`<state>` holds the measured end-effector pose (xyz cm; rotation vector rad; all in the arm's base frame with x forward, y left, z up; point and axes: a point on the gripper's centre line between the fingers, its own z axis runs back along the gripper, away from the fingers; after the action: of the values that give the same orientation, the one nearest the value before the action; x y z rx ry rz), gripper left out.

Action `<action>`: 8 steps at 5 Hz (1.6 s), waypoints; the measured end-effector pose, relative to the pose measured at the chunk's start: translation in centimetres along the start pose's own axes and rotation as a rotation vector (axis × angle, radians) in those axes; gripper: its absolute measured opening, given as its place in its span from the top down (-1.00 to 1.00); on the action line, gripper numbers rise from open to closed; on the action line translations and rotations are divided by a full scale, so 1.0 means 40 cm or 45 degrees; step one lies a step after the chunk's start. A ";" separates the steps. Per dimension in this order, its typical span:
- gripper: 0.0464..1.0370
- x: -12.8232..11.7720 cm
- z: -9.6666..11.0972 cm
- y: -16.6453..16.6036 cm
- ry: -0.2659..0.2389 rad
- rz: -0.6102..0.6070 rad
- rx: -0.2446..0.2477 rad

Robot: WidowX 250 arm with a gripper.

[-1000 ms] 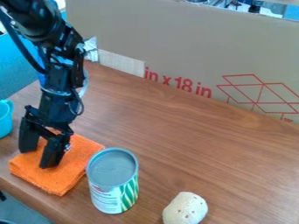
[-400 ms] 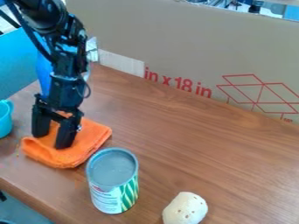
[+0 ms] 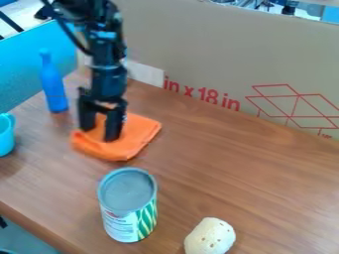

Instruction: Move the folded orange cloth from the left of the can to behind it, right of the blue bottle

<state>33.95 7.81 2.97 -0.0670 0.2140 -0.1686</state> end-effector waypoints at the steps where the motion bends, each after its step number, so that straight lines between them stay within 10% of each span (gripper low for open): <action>1: -0.93 0.083 0.001 -0.036 -0.001 -0.069 -0.003; 4: -0.93 0.088 0.029 -0.045 -0.074 -0.040 -0.004; 6: -0.93 0.030 0.162 -0.014 -0.245 0.073 -0.019; 8: -0.93 -0.097 0.221 0.000 -0.235 0.084 0.142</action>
<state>32.11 8.91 12.37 0.0351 0.0221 -0.1073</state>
